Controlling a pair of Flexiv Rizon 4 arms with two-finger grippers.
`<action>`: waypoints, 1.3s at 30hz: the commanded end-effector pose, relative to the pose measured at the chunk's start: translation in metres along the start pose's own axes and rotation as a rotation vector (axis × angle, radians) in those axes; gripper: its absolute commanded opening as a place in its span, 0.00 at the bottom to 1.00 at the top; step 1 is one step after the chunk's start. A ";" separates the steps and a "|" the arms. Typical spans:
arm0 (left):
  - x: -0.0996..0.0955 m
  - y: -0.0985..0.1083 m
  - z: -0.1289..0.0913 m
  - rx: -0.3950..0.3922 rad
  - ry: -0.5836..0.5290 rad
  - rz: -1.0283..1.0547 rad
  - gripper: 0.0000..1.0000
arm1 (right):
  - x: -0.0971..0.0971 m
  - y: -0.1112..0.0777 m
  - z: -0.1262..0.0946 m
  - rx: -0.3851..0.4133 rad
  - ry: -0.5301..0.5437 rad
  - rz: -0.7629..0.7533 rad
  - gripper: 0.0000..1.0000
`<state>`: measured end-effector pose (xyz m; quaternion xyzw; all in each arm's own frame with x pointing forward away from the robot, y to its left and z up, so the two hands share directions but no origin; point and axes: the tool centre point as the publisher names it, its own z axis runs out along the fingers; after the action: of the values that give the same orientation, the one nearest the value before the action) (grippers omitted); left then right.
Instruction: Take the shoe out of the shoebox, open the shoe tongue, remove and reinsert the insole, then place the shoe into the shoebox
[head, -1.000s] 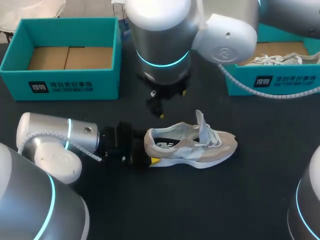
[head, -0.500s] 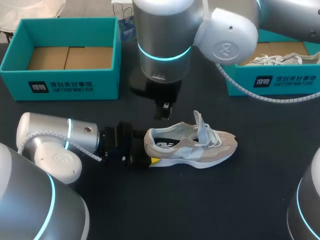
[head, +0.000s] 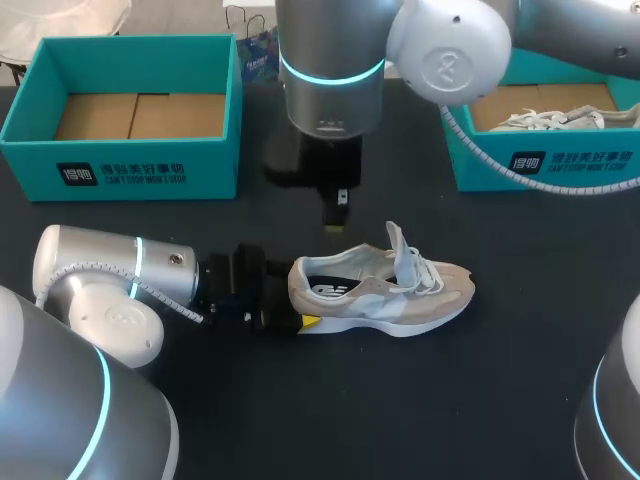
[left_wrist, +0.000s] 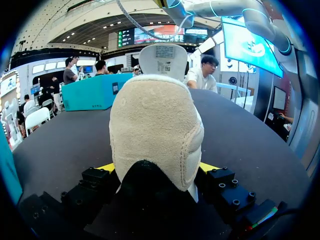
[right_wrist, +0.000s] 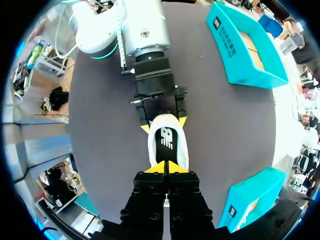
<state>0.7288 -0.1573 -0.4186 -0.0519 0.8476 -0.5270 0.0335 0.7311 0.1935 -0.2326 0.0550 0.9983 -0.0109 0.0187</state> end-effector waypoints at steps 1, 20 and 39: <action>0.001 0.002 0.001 -0.003 0.001 0.000 0.00 | 0.004 -0.004 0.023 0.039 -0.069 0.081 0.00; 0.001 0.002 0.001 -0.003 0.001 0.000 0.00 | 0.001 -0.011 0.064 0.097 -0.103 0.098 0.00; 0.001 0.002 0.001 -0.003 0.001 0.000 0.00 | -0.016 -0.015 0.119 0.083 -0.082 0.081 0.00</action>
<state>0.7288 -0.1572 -0.4187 -0.0519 0.8476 -0.5271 0.0335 0.7413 0.1763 -0.3292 0.0991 0.9912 -0.0537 0.0691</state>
